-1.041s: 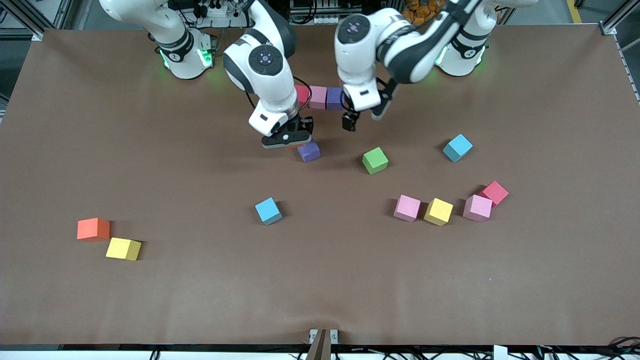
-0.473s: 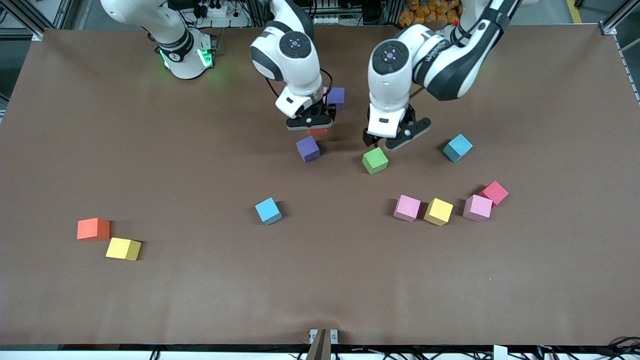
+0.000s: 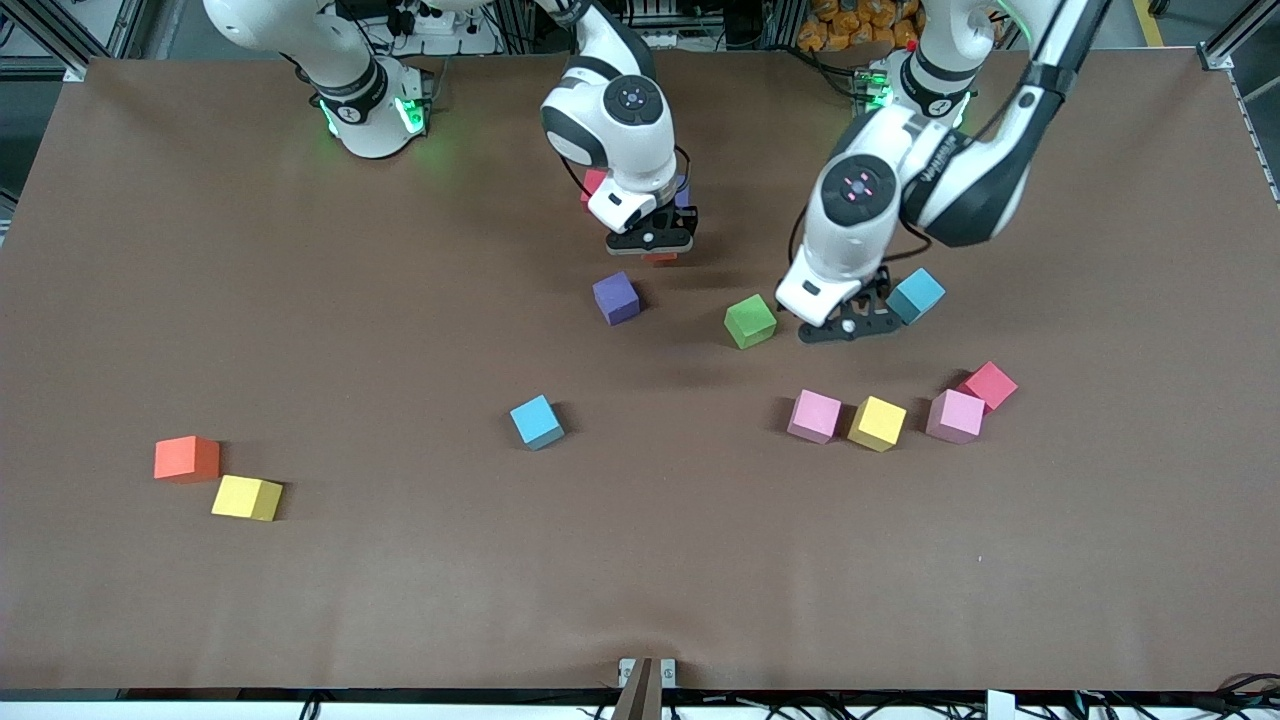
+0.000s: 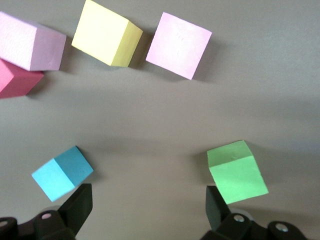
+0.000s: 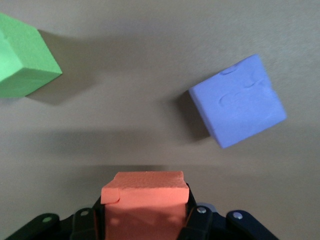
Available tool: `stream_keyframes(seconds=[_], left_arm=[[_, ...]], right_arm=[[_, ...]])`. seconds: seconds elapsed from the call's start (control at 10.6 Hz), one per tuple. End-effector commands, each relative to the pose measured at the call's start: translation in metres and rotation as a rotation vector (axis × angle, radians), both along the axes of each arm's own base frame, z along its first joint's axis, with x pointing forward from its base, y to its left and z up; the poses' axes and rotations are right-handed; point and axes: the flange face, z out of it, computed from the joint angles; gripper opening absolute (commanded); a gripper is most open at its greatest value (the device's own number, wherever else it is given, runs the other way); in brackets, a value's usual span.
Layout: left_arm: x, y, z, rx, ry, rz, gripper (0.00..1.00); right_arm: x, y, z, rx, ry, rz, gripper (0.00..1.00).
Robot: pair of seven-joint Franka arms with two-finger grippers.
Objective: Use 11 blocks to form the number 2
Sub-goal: 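Lower the left gripper onto the green cube and close it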
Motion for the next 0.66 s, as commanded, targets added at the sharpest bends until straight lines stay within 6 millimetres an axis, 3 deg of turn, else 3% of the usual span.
stream_keyframes(seconds=[0.0, 0.19, 0.38, 0.57], left_arm=[[0.009, -0.013, -0.018, -0.070, 0.061, 0.016, 1.00], [0.008, -0.016, -0.027, -0.117, 0.063, 0.089, 1.00], [0.001, -0.032, -0.032, -0.110, 0.042, 0.186, 1.00], [-0.003, -0.049, -0.051, -0.115, 0.019, 0.302, 1.00]], right_arm=[[-0.005, 0.020, -0.020, -0.015, 0.003, -0.015, 0.00], [-0.008, 0.020, -0.030, -0.028, 0.008, -0.010, 0.00], [-0.017, 0.023, -0.042, -0.045, 0.012, 0.005, 0.00], [-0.021, 0.024, -0.046, -0.050, 0.013, 0.013, 0.00]])
